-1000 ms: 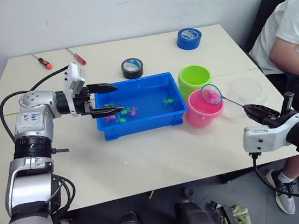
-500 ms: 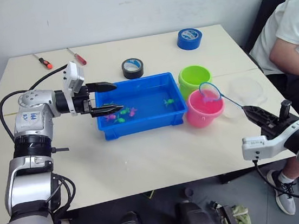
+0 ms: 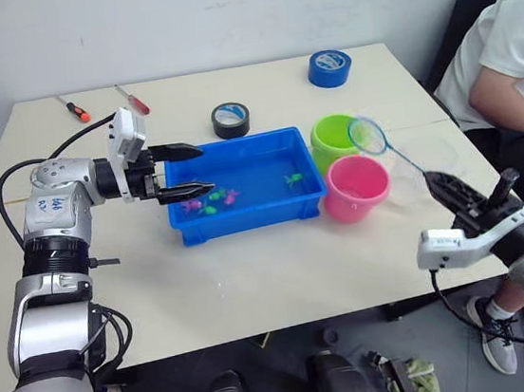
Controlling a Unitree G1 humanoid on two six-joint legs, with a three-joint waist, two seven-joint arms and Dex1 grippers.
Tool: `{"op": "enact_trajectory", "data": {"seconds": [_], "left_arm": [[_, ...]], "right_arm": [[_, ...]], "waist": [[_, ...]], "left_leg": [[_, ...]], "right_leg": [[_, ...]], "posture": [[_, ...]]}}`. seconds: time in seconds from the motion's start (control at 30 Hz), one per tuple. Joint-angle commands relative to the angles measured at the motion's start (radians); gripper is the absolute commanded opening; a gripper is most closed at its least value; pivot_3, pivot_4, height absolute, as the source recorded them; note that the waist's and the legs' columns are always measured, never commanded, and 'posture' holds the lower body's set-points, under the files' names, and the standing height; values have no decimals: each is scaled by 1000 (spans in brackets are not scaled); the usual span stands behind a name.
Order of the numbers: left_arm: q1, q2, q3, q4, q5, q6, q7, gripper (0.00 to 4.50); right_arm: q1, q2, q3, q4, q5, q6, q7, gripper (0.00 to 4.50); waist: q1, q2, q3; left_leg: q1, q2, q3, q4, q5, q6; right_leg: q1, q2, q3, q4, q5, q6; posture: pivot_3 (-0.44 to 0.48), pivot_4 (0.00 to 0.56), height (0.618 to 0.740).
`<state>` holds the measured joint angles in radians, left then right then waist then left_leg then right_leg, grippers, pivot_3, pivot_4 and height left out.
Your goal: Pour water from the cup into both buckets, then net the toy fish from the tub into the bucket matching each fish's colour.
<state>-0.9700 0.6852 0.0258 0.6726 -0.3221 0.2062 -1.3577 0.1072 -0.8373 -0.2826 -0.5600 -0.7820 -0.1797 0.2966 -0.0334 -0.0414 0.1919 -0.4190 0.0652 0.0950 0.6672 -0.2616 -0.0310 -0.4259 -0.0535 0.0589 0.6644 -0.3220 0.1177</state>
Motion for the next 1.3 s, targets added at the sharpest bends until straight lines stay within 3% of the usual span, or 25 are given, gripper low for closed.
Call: {"op": "enact_trajectory", "data": {"seconds": [0.03,0.1,0.23,0.5,0.7,0.9,1.3], "left_arm": [[-3,54,49,8,8,-10,27,4474],[-1,84,61,27,19,-18,48,4474],[46,157,86,40,40,-36,85,4474],[218,201,146,-124,12,53,160,4474],[343,208,195,-269,-9,120,215,4474],[436,201,222,-397,-42,184,256,4474],[496,206,244,-522,-96,261,305,4474]], "right_arm": [[-79,24,25,-38,160,33,83,0],[-169,64,69,-39,268,126,165,0],[-436,185,176,-14,526,522,388,0],[-754,277,285,103,778,1042,519,0],[-861,271,425,216,818,1110,526,0],[-879,247,522,286,820,1092,533,0],[-881,257,621,356,810,1049,530,0]], "waist": [[2,0,0],[1,0,0],[-9,0,0],[6,0,0],[3,0,0],[3,0,0],[0,0,0]], "left_leg": [[0,0,0,0,0,0],[0,0,-1,0,0,0],[2,1,0,0,1,1],[1,1,-1,0,1,2],[-1,1,-1,0,1,2],[-1,1,0,-1,1,2],[-1,1,0,-1,1,2]], "right_leg": [[0,0,0,0,0,0],[0,0,0,0,0,0],[1,1,0,2,0,0],[0,0,-1,5,-1,-1],[-3,-2,-2,5,-1,-1],[-3,-2,-2,5,-1,-1],[-3,-2,-2,4,-1,-1]], "posture": [[0,150,731],[0,150,731],[0,150,731],[0,150,731],[0,150,731],[0,150,731],[0,150,731]]}}
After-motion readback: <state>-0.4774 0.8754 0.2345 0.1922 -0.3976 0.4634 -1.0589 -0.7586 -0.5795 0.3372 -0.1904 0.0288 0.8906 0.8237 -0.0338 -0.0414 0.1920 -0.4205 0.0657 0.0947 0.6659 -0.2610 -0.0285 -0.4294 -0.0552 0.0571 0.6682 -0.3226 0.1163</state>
